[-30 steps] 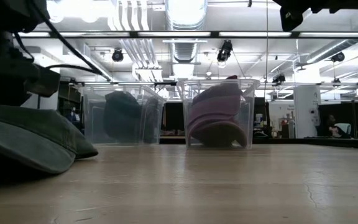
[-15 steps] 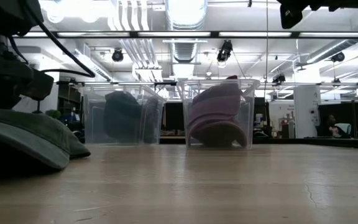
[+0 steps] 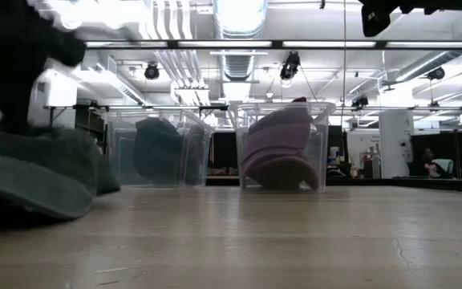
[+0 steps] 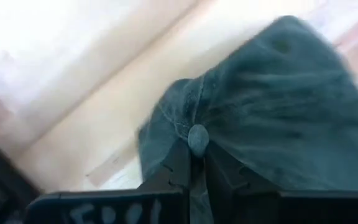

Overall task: Pick & Place hat
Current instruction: Put the gray cap into the left transparent bin

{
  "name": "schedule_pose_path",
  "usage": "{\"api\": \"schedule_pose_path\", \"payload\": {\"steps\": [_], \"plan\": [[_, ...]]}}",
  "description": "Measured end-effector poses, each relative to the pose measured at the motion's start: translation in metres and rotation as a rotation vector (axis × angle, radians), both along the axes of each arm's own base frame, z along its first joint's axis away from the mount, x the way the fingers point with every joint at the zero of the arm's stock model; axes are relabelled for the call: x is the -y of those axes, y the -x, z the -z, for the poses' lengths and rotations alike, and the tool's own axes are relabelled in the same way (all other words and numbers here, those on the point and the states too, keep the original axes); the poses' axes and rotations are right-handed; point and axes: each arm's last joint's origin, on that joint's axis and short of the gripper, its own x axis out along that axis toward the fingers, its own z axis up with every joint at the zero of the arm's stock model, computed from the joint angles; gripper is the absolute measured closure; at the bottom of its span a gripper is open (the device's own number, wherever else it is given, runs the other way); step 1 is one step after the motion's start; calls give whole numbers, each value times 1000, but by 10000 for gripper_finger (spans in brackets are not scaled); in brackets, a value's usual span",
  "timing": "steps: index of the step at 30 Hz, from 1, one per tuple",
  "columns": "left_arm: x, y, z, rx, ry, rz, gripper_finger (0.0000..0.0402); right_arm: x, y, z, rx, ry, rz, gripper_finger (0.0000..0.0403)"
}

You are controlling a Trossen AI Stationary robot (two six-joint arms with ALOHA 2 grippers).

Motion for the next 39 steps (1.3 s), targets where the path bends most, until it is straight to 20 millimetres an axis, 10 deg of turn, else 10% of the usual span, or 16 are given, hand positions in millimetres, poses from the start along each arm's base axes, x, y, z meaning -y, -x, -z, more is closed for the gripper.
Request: {"api": "schedule_pose_path", "payload": {"steps": [22,39], "plan": [[-31,17,-221,465,-469,150,385,0,0,0,3,18,-1,286],[-85,15,-293,497,-975,324,385,0,0,0,3,16,-1,273]]}}
